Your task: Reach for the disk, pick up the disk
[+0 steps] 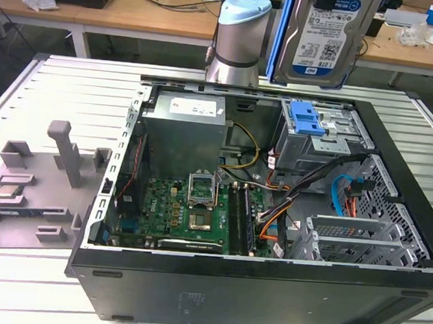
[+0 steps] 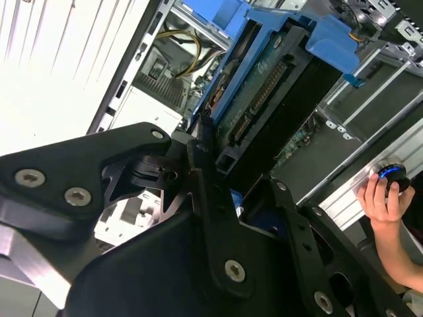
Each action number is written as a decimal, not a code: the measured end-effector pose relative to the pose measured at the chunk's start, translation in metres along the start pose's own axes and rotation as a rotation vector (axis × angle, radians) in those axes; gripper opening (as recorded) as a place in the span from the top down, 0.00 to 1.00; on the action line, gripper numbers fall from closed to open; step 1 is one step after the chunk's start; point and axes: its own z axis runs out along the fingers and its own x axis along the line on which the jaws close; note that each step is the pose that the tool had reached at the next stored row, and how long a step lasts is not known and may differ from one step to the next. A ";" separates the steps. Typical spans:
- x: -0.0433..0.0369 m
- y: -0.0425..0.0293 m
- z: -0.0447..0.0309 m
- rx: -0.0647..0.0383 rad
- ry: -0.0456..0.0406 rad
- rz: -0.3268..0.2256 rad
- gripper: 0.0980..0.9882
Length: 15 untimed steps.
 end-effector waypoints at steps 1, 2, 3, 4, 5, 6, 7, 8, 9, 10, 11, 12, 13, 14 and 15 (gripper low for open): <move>0.0024 0.0001 0.0000 0.000 0.0000 0.000 0.70; 0.0037 0.0002 0.0001 0.000 -0.0001 0.000 0.70; 0.0048 0.0002 0.0000 0.000 0.0000 0.000 0.70; 0.0079 0.0004 0.0001 0.000 0.0001 0.000 0.70; 0.0099 0.0005 0.0001 0.000 0.0000 0.000 0.70; 0.0116 0.0005 0.0002 0.000 -0.0001 0.000 0.70; 0.0125 0.0006 0.0002 0.000 -0.0001 0.000 0.70; 0.0143 0.0007 0.0002 0.000 0.0000 0.000 0.70; 0.0158 0.0008 0.0002 0.000 -0.0001 0.000 0.70; 0.0175 0.0008 0.0002 0.000 0.0000 0.000 0.70; 0.0189 0.0009 0.0002 0.000 0.0000 0.000 0.70; 0.0200 0.0010 0.0003 0.000 0.0000 0.000 0.70; 0.0220 0.0010 0.0003 0.000 0.0000 0.000 0.70; 0.0230 0.0011 0.0003 0.000 0.0000 0.000 0.70; 0.0242 0.0012 0.0003 0.000 -0.0001 0.000 0.70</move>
